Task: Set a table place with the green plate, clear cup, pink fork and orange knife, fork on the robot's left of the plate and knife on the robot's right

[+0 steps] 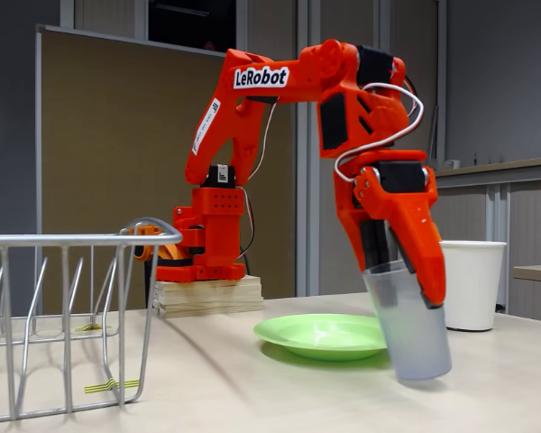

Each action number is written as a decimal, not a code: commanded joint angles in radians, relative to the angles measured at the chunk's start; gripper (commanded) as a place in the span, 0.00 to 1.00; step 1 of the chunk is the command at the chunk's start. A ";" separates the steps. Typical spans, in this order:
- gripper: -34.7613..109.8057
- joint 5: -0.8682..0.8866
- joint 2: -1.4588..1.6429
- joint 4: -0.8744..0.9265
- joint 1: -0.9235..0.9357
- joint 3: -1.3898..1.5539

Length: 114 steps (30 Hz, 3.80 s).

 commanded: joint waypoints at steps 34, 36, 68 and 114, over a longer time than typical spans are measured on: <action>0.63 0.031 0.202 0.084 0.040 -0.014; 0.56 0.094 0.299 0.063 0.064 0.078; 0.51 -0.362 1.068 0.049 -0.508 0.904; 0.26 -0.196 0.695 -0.170 -0.744 0.664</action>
